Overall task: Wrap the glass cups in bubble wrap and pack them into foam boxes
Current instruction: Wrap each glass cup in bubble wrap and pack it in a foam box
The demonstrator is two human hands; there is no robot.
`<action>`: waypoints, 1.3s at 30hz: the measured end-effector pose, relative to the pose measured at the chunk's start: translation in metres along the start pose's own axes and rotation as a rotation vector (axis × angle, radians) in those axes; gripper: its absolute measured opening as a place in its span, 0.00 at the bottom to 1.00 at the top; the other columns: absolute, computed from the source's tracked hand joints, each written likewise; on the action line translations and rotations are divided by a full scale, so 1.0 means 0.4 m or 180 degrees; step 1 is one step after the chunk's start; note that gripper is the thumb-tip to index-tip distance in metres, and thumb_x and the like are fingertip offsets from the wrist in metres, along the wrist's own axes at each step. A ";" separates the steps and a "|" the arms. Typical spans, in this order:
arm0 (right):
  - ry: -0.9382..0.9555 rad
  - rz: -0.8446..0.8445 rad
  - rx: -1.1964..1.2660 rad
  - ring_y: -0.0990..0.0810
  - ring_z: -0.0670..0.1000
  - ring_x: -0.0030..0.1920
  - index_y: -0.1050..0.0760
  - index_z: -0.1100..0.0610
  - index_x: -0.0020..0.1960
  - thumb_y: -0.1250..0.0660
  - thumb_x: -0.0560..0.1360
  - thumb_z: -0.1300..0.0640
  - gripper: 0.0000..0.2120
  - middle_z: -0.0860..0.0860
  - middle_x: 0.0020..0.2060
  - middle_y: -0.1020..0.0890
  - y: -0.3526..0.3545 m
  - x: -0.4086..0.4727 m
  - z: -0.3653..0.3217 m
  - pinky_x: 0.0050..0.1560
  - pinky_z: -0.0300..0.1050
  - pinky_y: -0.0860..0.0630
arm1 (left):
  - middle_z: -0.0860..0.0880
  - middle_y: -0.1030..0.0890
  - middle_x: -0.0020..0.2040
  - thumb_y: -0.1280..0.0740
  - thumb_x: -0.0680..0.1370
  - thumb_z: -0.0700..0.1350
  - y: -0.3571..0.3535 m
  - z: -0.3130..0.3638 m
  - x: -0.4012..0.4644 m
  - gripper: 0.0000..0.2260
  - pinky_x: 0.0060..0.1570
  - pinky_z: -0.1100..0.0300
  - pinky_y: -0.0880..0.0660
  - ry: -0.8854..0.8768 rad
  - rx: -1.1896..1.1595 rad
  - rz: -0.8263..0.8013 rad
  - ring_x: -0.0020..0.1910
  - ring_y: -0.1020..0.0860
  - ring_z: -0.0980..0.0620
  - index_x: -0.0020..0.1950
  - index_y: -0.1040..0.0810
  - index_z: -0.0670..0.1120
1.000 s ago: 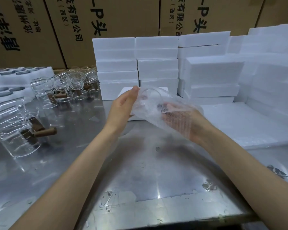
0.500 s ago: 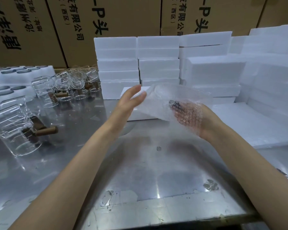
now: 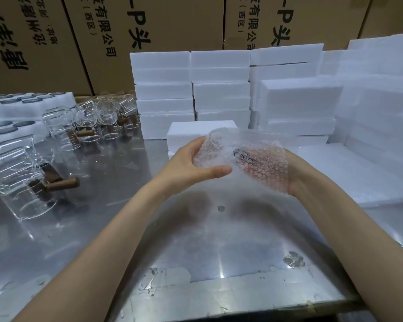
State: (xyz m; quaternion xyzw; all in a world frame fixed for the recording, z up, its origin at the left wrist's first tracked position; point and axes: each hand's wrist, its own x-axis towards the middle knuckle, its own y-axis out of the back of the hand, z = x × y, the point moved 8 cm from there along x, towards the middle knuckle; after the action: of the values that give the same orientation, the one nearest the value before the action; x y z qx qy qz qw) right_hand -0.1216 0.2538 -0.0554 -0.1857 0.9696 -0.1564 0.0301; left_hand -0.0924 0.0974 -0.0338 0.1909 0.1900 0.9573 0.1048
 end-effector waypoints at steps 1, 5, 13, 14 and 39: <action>-0.0014 -0.0027 -0.0024 0.16 0.48 0.36 0.21 0.61 0.44 0.43 0.78 0.64 0.12 0.52 0.37 0.16 -0.001 -0.001 0.001 0.36 0.37 0.21 | 0.64 0.19 0.56 0.23 0.67 0.55 0.001 -0.001 -0.001 0.27 0.50 0.75 0.29 0.0002 0.0047 0.0024 0.56 0.22 0.67 0.65 0.25 0.57; -0.0055 -0.0130 -0.0209 0.17 0.47 0.32 0.17 0.58 0.35 0.44 0.80 0.64 0.21 0.51 0.32 0.16 -0.009 -0.009 0.000 0.31 0.36 0.23 | 0.64 0.19 0.56 0.24 0.68 0.54 0.001 -0.001 -0.004 0.24 0.50 0.77 0.30 0.0011 0.0081 0.0017 0.55 0.23 0.68 0.63 0.24 0.57; -0.0192 0.0384 -0.0748 0.19 0.46 0.34 0.25 0.66 0.55 0.45 0.81 0.64 0.11 0.55 0.38 0.22 0.012 -0.040 0.000 0.31 0.33 0.23 | 0.60 0.17 0.53 0.28 0.68 0.60 -0.007 -0.039 -0.003 0.20 0.56 0.65 0.28 0.0259 0.0203 -0.0150 0.54 0.21 0.63 0.57 0.20 0.54; -0.0148 0.0525 -0.1030 0.20 0.44 0.31 0.25 0.63 0.52 0.44 0.80 0.65 0.10 0.53 0.37 0.23 0.017 -0.047 -0.007 0.31 0.32 0.24 | 0.59 0.16 0.51 0.28 0.69 0.61 0.000 -0.046 -0.002 0.19 0.52 0.68 0.27 0.0286 0.0214 -0.0080 0.51 0.20 0.63 0.55 0.19 0.53; 0.0752 0.1089 -0.1634 0.22 0.53 0.41 0.22 0.65 0.50 0.30 0.74 0.59 0.10 0.56 0.39 0.19 0.048 -0.014 -0.060 0.48 0.49 0.28 | 0.43 0.18 0.56 0.22 0.64 0.57 -0.053 -0.094 0.017 0.28 0.54 0.54 0.22 0.0542 -0.1834 -0.0664 0.55 0.19 0.45 0.59 0.20 0.45</action>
State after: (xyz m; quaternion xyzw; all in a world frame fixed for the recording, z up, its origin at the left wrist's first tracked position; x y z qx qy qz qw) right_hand -0.1260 0.2798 -0.0388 -0.0024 0.9913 0.0800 -0.1045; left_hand -0.1110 0.1062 -0.0722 0.0519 -0.0624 0.9684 0.2359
